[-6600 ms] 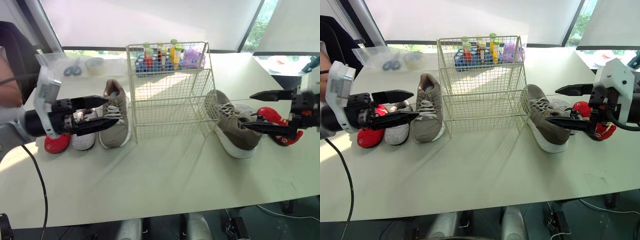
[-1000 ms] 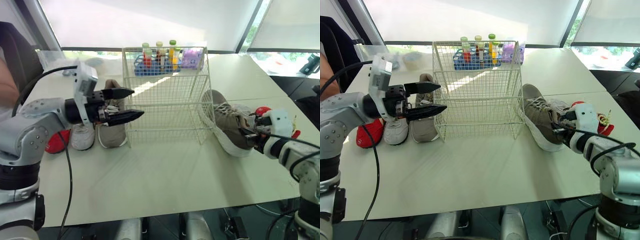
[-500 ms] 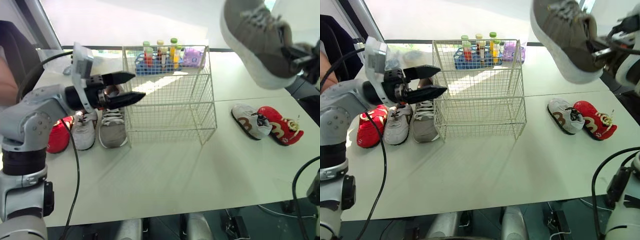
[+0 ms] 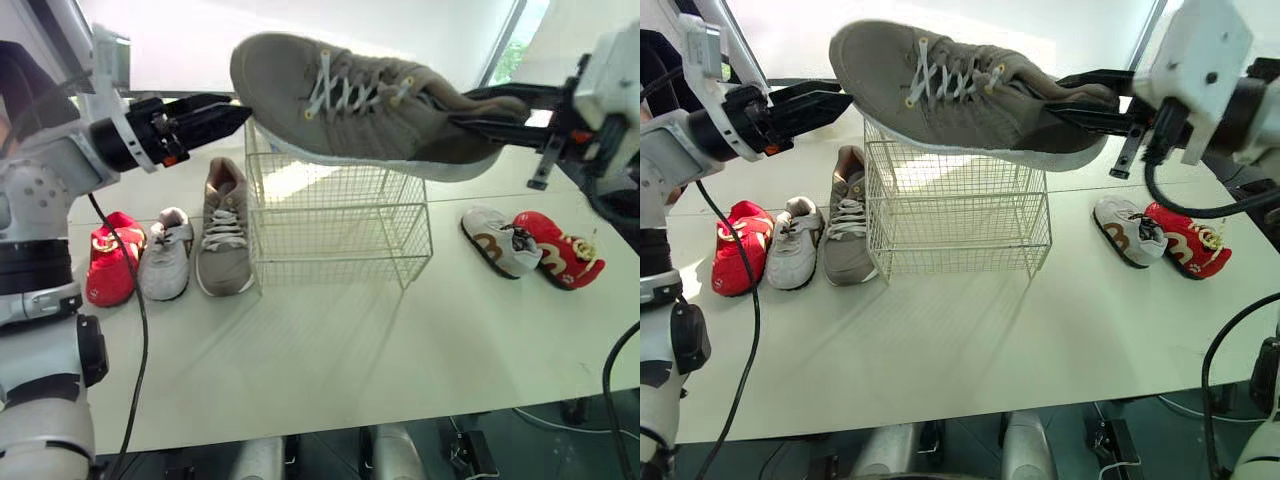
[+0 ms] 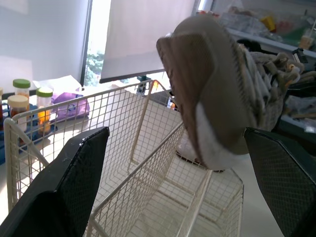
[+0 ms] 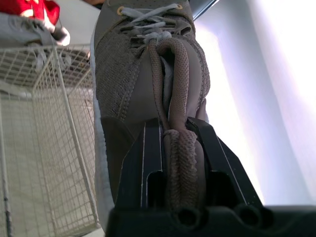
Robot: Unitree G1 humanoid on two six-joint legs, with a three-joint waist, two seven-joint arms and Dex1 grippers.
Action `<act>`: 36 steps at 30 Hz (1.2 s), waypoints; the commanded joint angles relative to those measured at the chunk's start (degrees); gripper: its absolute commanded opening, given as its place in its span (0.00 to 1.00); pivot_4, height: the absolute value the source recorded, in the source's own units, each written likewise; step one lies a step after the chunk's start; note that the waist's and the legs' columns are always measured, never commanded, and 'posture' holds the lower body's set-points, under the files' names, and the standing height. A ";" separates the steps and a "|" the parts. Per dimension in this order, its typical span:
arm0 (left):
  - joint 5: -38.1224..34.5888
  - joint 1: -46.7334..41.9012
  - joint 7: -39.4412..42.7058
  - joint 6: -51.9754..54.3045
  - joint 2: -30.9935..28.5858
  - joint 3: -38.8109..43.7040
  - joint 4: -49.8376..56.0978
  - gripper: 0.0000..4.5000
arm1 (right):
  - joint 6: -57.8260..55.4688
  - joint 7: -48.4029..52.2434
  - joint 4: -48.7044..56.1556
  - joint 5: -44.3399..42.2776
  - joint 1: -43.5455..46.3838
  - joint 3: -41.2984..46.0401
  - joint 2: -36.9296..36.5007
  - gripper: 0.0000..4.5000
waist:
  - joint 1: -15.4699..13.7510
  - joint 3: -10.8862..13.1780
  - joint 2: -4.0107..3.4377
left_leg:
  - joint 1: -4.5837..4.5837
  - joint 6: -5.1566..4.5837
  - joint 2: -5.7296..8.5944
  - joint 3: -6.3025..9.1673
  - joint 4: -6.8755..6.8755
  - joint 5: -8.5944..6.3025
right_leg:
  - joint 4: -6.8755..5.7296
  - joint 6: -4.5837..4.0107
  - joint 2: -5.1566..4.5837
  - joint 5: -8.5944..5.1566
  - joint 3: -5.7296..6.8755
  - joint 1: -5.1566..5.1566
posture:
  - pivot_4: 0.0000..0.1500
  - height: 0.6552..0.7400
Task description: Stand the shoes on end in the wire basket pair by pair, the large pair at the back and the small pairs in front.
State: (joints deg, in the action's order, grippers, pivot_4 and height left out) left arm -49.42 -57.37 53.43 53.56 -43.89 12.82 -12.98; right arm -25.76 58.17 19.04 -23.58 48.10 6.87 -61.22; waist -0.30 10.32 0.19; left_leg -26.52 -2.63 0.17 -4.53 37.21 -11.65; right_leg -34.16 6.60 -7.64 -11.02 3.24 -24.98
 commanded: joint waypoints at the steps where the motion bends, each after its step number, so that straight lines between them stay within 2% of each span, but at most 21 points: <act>1: -1.98 -2.51 1.31 1.50 -0.59 2.35 0.62 1.00 | 6.94 0.04 -1.13 2.98 2.79 -0.18 0.91 0.04 | 0.02 0.01 0.01 | -0.01 0.00 0.00 0.00 -0.01 0.00 | 0.00 0.00 0.00 0.00 0.00 -0.01 | 1.00 0.94; 5: -2.67 -2.61 2.58 3.45 -0.60 1.98 0.86 1.00 | 8.82 0.37 -1.71 3.06 4.05 -1.45 2.57 0.04 | 0.04 0.01 -0.01 | 0.00 0.01 0.00 0.00 -0.03 0.01 | -0.03 0.01 0.01 0.01 0.00 -0.01 | 1.00 0.94; 13: 1.36 -2.49 3.60 2.22 -0.17 -0.85 -0.26 1.00 | 9.07 1.84 -0.85 1.62 5.77 -1.01 2.97 0.04 | -0.07 0.01 0.00 | 0.01 0.02 -0.01 0.00 0.00 0.03 | -0.05 0.01 0.01 0.01 0.00 0.01 | 1.00 0.94; 16: 1.76 -3.32 3.81 2.16 0.75 -0.37 -1.69 0.81 | 8.20 2.89 0.30 0.15 6.01 -0.40 2.45 0.04 | -0.17 0.01 0.00 | 0.02 0.02 -0.01 0.00 0.00 0.03 | -0.05 0.01 0.02 0.01 0.00 0.01 | 1.00 0.94; 20: 1.56 -3.84 3.94 2.66 1.84 0.20 -2.12 0.37 | 6.86 3.54 0.40 -0.21 5.82 -0.14 2.11 0.04 | -0.20 0.01 0.00 | 0.01 0.02 -0.01 0.00 0.01 0.03 | -0.06 0.01 0.01 0.01 0.00 0.01 | 1.00 0.94; 22: 0.96 -3.63 3.46 3.14 2.51 0.71 -1.93 0.19 | 5.94 3.66 0.14 -0.33 5.47 0.06 1.92 0.04 | -0.20 0.01 0.00 | 0.02 0.02 -0.01 0.00 0.01 0.03 | -0.08 0.11 0.02 0.07 0.00 0.00 | 1.00 0.94; 23: 0.31 -3.39 2.86 3.64 3.04 1.32 -1.70 0.13 | 5.50 3.01 -0.25 -0.35 5.38 0.43 2.21 0.15 | -0.23 0.01 0.00 | 0.02 0.02 -0.01 0.01 0.01 0.03 | -0.09 0.15 0.02 0.09 0.00 0.00 | 1.00 0.94; 24: -0.13 -3.23 2.40 4.02 3.41 1.78 -1.53 0.11 | 5.18 2.52 -0.50 -0.35 5.35 0.70 2.45 0.28 | -0.29 0.01 -0.01 | 0.02 0.02 -0.01 0.01 0.01 0.03 | -0.09 0.15 0.02 0.09 0.00 0.01 | 1.00 0.94; 25: -0.86 -2.75 1.60 4.54 3.96 2.50 -0.88 0.11 | 3.15 2.20 -0.91 -1.51 5.12 1.37 2.37 0.35 | -0.31 0.01 0.00 | 0.01 0.01 -0.01 0.01 0.02 0.03 | -0.09 0.15 0.02 0.09 0.00 0.00 | 1.00 0.94; 30: -5.28 -0.74 -5.03 6.63 7.55 8.58 1.82 0.11 | -11.58 -3.45 -2.32 -12.49 3.15 9.96 3.60 0.93 | -0.38 0.01 0.01 | 0.02 0.01 -0.01 0.05 0.05 0.03 | -0.09 0.16 -0.02 0.11 0.00 0.06 | 1.00 0.94; 31: -6.27 -0.58 -6.49 7.05 8.08 9.88 2.12 0.11 | -14.65 -5.18 -2.85 -14.82 2.28 12.31 4.12 0.98 | -0.39 0.01 0.01 | 0.02 0.01 -0.01 0.06 0.06 0.03 | -0.09 0.16 -0.02 0.11 0.00 0.06 | 1.00 0.94; 36: -12.17 -0.19 -13.76 8.85 10.76 15.95 3.94 0.11 | -27.28 -12.25 -3.14 -25.37 -9.16 23.90 8.29 0.98 | -0.48 -0.01 0.08 | 0.07 0.01 -0.02 0.11 0.05 0.03 | -0.10 0.16 -0.03 0.13 0.01 0.13 | 1.00 0.94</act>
State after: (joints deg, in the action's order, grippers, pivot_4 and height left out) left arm -57.37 -56.49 41.18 62.32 -33.29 24.98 -12.12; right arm -49.38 48.27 15.03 -44.79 40.80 26.39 -54.15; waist -0.78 10.31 0.27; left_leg -26.43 -2.62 0.15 -4.41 37.25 -11.62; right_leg -34.22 6.77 -7.68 -10.89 3.26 -24.81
